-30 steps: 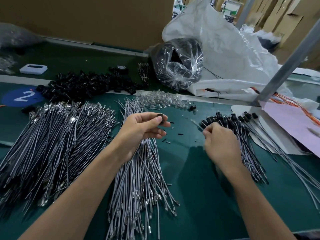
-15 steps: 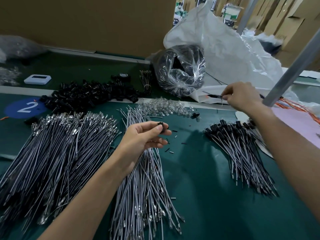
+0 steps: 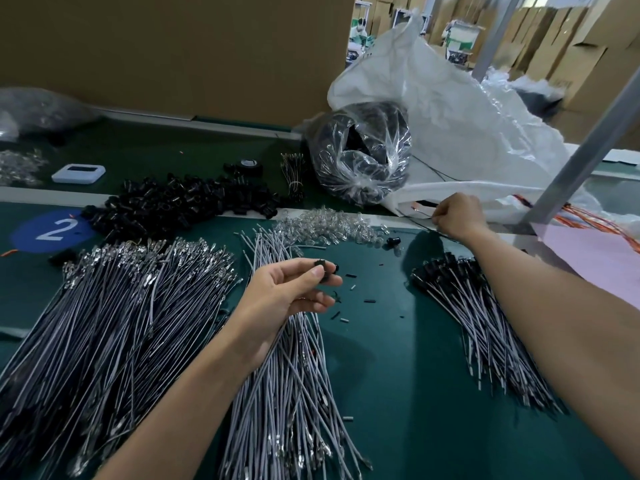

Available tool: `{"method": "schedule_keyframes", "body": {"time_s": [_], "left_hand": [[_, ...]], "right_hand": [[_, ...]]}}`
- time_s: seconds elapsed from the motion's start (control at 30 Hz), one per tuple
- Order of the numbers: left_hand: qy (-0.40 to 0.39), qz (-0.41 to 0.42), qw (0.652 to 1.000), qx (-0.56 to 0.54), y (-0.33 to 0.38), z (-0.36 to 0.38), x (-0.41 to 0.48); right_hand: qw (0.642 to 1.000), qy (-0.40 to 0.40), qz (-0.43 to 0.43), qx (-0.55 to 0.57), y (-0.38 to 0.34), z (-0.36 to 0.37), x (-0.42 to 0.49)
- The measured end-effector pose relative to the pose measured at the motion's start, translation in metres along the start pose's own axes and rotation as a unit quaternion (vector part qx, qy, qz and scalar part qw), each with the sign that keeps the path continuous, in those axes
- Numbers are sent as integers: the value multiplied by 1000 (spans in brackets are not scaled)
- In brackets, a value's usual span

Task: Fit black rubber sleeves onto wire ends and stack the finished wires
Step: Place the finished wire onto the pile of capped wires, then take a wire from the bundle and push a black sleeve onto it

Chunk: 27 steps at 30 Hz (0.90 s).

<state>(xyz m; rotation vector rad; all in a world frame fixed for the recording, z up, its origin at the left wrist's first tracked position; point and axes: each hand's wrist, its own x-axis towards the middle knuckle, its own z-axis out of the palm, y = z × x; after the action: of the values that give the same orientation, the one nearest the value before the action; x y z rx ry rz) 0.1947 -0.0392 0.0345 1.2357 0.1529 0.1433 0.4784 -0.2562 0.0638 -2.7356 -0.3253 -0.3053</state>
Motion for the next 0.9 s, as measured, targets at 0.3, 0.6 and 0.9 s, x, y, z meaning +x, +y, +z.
{"method": "schedule_keyframes", "body": {"time_s": [0.3, 0.6, 0.9], "left_hand": [[5, 0, 1000, -8, 1, 1, 0], [12, 4, 1000, -14, 1, 3, -2], [6, 26, 1000, 2, 0, 5, -5]], "right_hand": [[995, 64, -21, 71, -8, -33, 0], [829, -18, -55, 557, -80, -59, -140], [743, 16, -84, 664, -120, -39, -183]]}}
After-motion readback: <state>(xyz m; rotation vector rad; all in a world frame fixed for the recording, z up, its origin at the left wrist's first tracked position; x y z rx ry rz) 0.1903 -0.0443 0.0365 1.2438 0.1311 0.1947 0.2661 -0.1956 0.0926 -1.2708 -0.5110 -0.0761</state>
